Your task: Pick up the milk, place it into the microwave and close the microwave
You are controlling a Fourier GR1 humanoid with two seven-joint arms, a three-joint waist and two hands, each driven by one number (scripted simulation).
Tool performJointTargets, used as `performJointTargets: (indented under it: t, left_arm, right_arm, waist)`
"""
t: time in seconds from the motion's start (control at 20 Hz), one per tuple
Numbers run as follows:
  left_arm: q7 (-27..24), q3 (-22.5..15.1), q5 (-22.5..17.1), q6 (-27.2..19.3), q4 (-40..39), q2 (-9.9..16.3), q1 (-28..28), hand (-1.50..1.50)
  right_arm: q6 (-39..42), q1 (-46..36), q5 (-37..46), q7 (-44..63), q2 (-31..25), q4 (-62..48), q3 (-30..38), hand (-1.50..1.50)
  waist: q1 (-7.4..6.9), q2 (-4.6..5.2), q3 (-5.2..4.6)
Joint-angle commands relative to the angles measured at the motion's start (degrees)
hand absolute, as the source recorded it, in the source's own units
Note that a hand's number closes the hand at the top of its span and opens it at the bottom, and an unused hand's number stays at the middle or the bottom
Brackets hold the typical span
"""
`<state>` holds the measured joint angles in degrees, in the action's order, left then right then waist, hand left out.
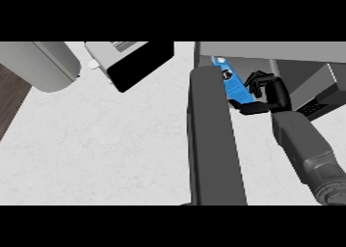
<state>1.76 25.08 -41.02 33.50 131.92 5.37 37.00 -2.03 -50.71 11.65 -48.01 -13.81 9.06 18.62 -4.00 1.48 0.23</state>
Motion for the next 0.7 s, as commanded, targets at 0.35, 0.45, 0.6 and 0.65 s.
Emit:
performJointTargets:
  t: [0.35, 0.45, 0.6, 0.65]
  left_arm:
    - [-0.1, 0.3, -1.4, -0.6, -0.2, 1.7, -4.4, -1.50]
    - [0.5, -0.4, -0.9, -0.6, 0.1, 2.2, -5.3, -1.50]
    - [0.4, 0.4, -2.0, 0.2, -0.4, 3.2, -5.1, -1.50]
    - [0.8, -0.1, -2.1, -0.6, -0.2, 3.5, -6.4, -1.50]
  right_arm:
    - [-11.8, -5.0, 3.3, 4.5, -5.0, -1.7, -1.2, 1.50]
    - [-12.3, -5.5, 3.1, 4.3, -5.6, -1.6, -0.9, 1.50]
    - [-14.8, -5.7, 3.8, 4.9, -6.1, -2.2, -1.2, 1.50]
    - [-15.9, -7.4, 3.7, 7.6, -5.9, -2.7, -1.0, 1.50]
  waist:
    - [-3.08, 1.66, 0.11]
    - [-3.22, 2.08, 0.19]
    - [-4.84, 2.48, 0.23]
    - [-4.72, 2.68, 0.22]
